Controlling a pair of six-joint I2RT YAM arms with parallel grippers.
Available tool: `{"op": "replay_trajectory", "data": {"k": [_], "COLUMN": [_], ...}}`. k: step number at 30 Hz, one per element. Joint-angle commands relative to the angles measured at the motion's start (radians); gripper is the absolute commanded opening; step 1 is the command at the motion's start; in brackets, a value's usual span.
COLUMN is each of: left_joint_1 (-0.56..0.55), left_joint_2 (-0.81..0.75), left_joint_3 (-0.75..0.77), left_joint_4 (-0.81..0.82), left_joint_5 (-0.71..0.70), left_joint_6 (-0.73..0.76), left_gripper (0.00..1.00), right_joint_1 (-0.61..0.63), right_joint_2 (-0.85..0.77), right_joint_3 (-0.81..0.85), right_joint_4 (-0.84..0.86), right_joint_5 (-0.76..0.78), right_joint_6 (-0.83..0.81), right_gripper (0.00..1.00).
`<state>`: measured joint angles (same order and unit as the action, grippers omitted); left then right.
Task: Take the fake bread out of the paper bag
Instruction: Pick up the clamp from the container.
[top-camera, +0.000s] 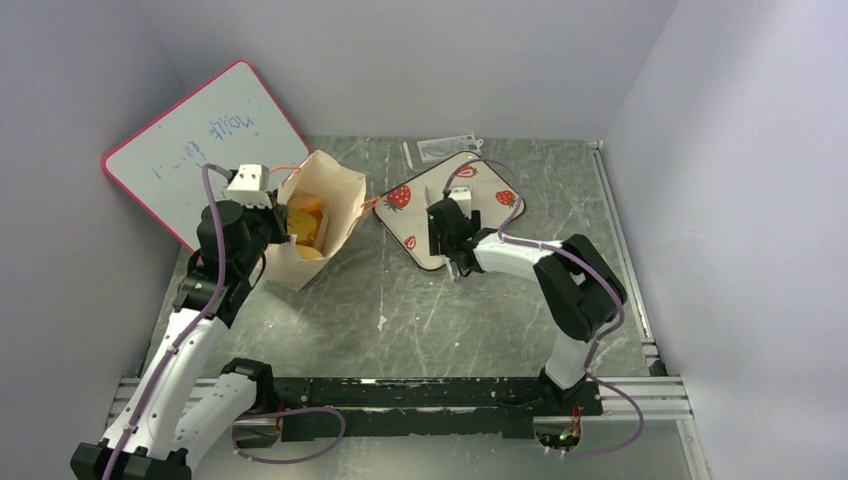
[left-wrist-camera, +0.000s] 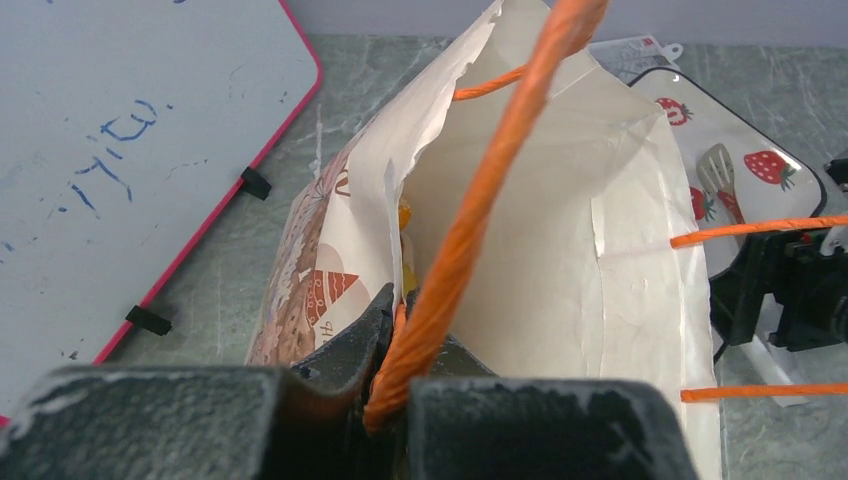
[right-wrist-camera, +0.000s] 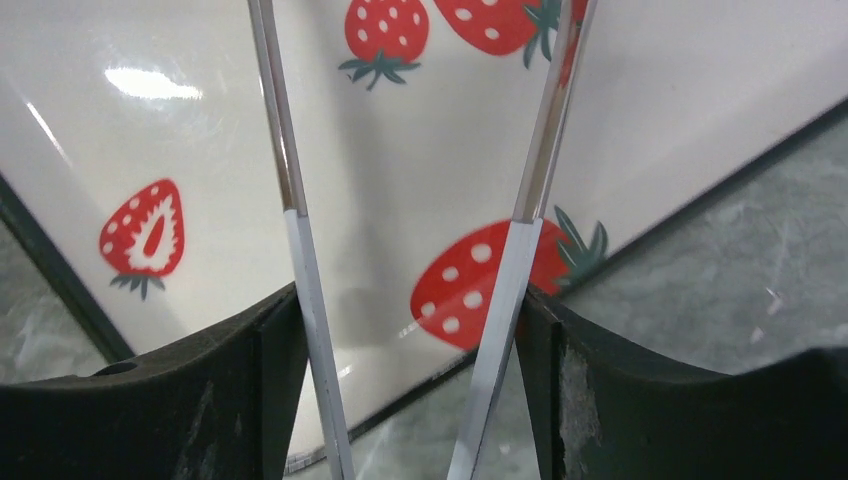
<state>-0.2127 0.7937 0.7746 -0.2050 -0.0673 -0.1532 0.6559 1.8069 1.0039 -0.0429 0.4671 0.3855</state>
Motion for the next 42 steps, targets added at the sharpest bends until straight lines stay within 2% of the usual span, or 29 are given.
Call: {"op": "replay_trajectory", "data": {"k": [1, 11, 18, 29, 42], "left_joint_1": [0.01, 0.007, -0.048, -0.233, -0.252], "left_joint_2": [-0.018, -0.01, 0.0, 0.001, 0.031], "left_joint_3": [-0.009, -0.031, -0.07, -0.147, -0.134], "left_joint_4": [0.012, 0.016, 0.009, 0.055, 0.086], "left_joint_5": [0.085, 0.243, 0.276, 0.168, -0.016], "left_joint_6": [0.038, 0.048, 0.051, -0.019, -0.122], "left_gripper": [0.07, 0.07, 0.07, 0.07, 0.07], "right_joint_1": [-0.001, 0.008, 0.009, 0.01, 0.06], "right_joint_2": [-0.122, -0.274, -0.346, -0.404, -0.476], "right_joint_3": [-0.038, 0.005, 0.078, 0.197, 0.344], "right_joint_4": [-0.055, -0.228, -0.33, -0.455, -0.643], "right_joint_5": [-0.02, 0.037, 0.066, 0.081, -0.013], "right_joint_6": [0.037, 0.071, 0.081, 0.08, 0.095], "right_gripper": [0.71, 0.71, 0.7, 0.7, 0.69]}}
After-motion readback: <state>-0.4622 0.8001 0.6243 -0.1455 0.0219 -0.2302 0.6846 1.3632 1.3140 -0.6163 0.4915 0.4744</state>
